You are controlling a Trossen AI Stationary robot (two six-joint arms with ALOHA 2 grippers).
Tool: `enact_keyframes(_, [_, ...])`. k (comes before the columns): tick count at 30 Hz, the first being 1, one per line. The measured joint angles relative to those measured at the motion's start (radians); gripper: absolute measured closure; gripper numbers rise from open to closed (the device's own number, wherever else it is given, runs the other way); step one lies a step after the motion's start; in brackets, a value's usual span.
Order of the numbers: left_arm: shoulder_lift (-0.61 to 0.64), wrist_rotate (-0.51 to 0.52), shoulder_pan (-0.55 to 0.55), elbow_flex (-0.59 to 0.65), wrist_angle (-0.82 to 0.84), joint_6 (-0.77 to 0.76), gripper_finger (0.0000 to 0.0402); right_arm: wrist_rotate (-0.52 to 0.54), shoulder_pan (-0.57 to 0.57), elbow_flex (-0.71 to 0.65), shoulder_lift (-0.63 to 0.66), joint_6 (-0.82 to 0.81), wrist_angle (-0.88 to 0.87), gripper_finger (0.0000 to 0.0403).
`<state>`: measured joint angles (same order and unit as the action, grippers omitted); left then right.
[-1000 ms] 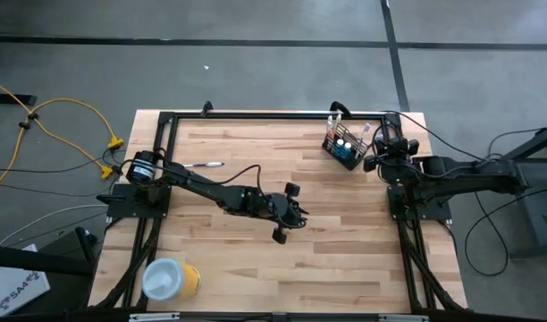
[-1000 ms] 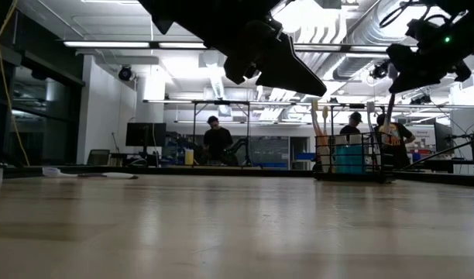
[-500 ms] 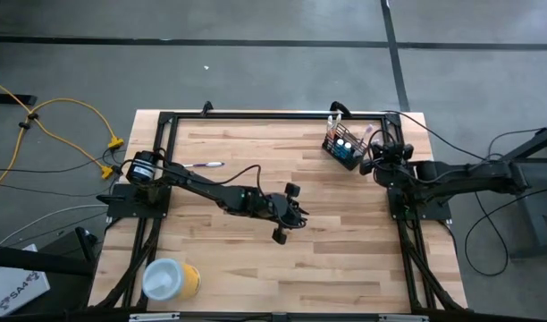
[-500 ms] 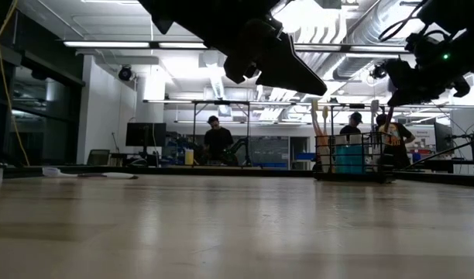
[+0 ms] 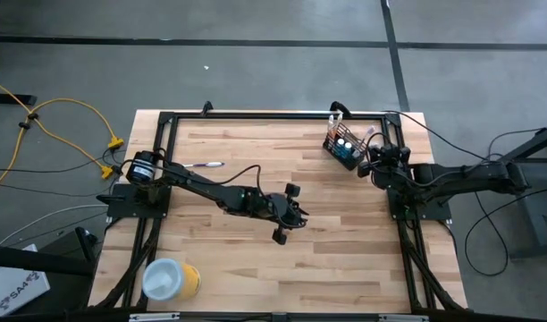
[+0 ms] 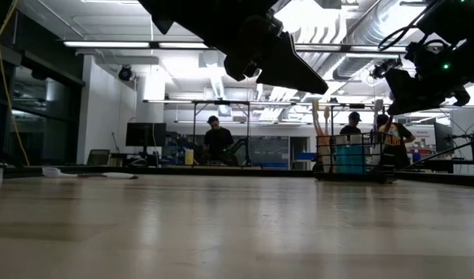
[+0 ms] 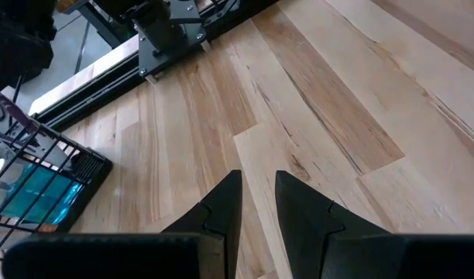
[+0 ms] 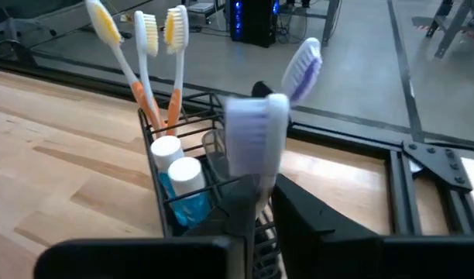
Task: Pick & Place toothbrushing station
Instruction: Put the top purple toothbrush into the right of the black mesh organizer
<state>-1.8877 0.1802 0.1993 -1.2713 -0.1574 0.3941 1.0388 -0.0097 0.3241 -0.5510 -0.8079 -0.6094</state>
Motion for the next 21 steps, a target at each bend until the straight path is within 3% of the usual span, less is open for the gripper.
enact_keyframes(13, [0.000,-0.001,0.000,0.000,0.000,-0.004,0.0328,0.006,0.000,0.000,0.000,0.000,0.000,0.0289])
enact_keyframes(21, [0.000,-0.001,0.000,0.000,0.001,-0.006,0.0328,-0.035,0.000,0.000,0.000,-0.003,0.001,0.0269])
